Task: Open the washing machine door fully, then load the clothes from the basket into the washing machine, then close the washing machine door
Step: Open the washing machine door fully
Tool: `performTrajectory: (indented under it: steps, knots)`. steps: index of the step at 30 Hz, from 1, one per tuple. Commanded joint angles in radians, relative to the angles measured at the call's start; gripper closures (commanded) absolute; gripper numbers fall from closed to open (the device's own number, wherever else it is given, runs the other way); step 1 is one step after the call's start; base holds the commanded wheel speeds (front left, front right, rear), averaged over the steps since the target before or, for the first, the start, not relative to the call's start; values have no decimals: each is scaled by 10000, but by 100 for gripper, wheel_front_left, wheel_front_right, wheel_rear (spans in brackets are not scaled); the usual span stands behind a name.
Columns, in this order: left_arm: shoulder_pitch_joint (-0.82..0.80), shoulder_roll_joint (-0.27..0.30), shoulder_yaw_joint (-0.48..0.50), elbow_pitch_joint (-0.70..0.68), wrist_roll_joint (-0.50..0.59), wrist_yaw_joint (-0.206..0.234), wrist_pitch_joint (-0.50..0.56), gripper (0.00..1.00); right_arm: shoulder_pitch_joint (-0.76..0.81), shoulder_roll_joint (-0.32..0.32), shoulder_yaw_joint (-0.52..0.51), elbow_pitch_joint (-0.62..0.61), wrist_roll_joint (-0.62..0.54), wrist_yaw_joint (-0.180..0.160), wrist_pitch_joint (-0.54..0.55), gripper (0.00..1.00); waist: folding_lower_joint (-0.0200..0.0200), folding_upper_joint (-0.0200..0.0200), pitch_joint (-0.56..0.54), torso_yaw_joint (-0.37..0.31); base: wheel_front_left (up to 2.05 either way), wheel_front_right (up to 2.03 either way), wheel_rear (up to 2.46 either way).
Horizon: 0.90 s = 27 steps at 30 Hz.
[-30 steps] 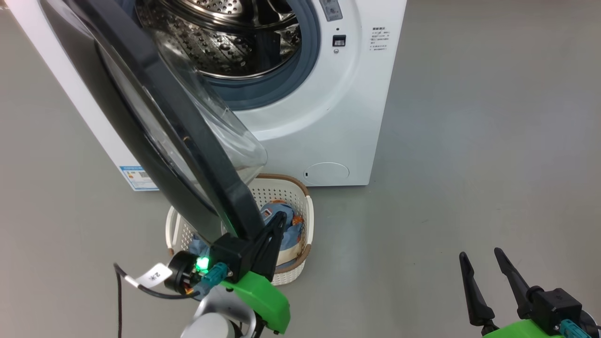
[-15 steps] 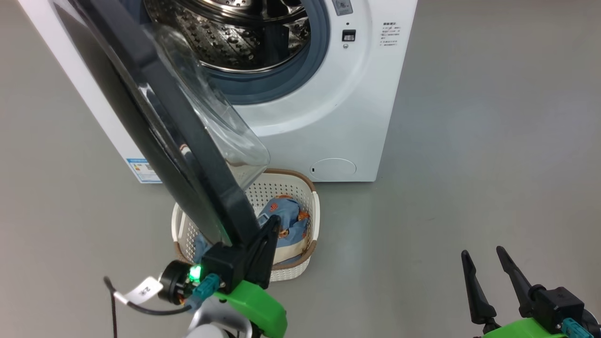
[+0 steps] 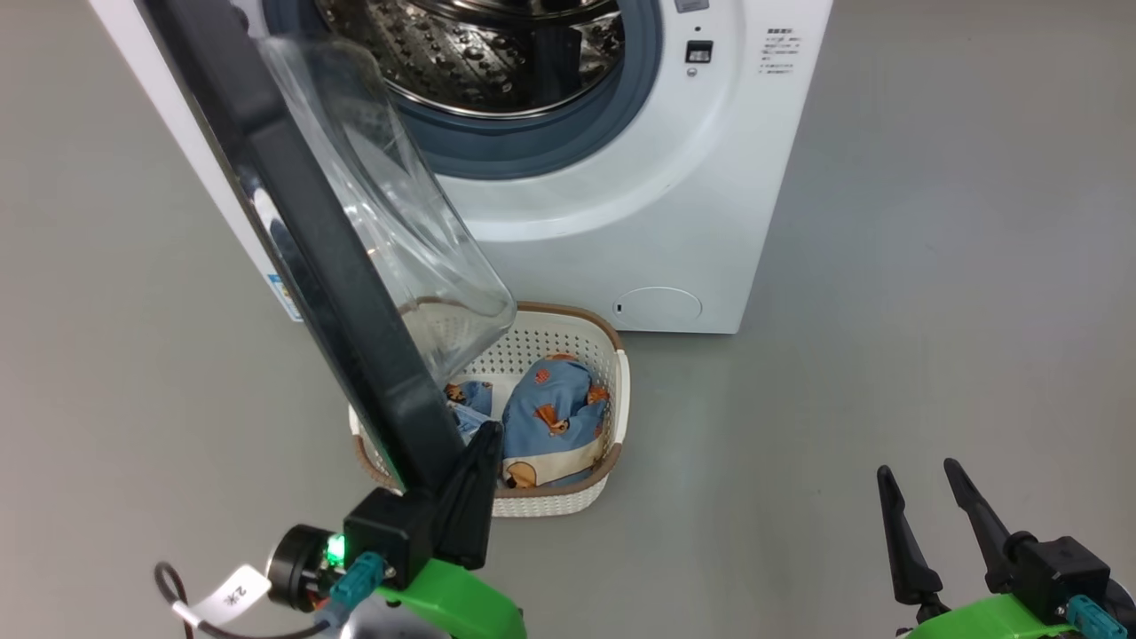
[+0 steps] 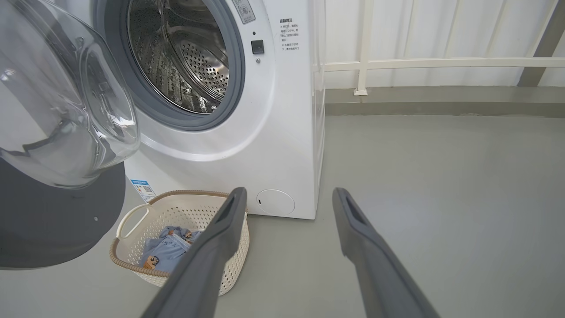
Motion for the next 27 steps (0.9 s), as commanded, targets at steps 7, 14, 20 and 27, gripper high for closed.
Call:
performTrajectory:
  steps: [7, 14, 20, 27]
  knots:
    - [86, 391, 691, -571, 89, 633, 20, 100, -378, -66, 190, -223, -37, 16, -120, 0, 0, -1, -43, 399, 0, 0, 0]
    - [428, 424, 798, -793, 60, 946, 2, 100, -273, -66, 126, -234, -57, 16, -120, 0, 0, -1, -121, 736, 0, 0, 0]
    - [636, 484, 971, -919, 48, 1206, -79, 100, -238, -66, 22, -212, -86, 16, -120, 0, 0, -1, -142, 1099, 0, 0, 0]
    - [834, 728, 1355, -976, 23, 1448, -285, 100, -222, -66, 0, -208, -114, 16, -120, 0, 0, -1, -196, 1410, 0, 0, 0]
